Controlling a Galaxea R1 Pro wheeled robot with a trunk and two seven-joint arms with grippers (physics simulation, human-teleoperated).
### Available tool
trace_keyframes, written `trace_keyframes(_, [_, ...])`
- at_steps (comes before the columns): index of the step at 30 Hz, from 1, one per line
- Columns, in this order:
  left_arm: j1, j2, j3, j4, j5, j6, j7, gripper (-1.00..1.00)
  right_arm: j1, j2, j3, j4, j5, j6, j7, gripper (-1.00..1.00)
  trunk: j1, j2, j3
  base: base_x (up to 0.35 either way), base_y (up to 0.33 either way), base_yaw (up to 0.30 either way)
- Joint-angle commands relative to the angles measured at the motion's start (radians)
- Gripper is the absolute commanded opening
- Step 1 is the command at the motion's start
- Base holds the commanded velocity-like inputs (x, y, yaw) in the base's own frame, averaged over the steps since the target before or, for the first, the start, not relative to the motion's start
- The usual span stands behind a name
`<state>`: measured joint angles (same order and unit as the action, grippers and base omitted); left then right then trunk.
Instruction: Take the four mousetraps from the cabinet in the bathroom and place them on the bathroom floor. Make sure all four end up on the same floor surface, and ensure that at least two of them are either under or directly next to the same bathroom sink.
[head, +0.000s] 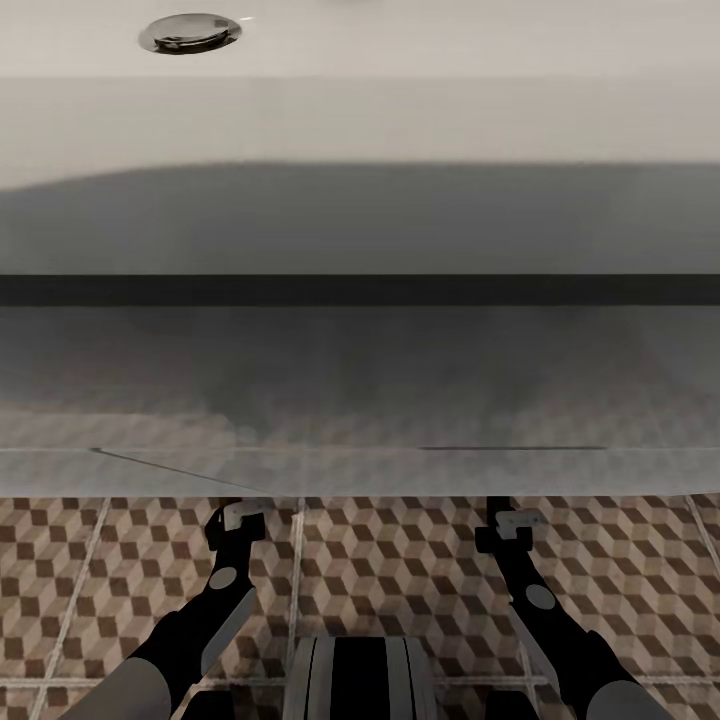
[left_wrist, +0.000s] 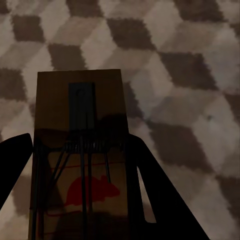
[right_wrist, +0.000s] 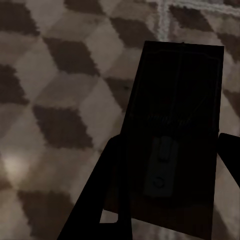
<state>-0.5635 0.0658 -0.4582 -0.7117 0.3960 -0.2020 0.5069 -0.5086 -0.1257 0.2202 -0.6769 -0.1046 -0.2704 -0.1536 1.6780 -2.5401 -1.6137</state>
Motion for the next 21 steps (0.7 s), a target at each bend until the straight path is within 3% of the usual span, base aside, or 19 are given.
trace_keyframes(1, [-0.001,0.002,-0.008,0.0,0.01,-0.007,0.007,-1.0,-0.001,-0.002,0.008,0.0,-0.011,-0.004,-0.007,-1.0,0.0,0.0,-0.001,0.0,0.0,0.0])
trace_keyframes(21, [-0.001,0.001,-0.012,-0.001,0.012,-0.007,0.011,-1.0,-0.001,-0.002,0.006,0.0,-0.012,-0.002,-0.007,-1.0,0.0,0.0,-0.001,0.0,0.0,0.0])
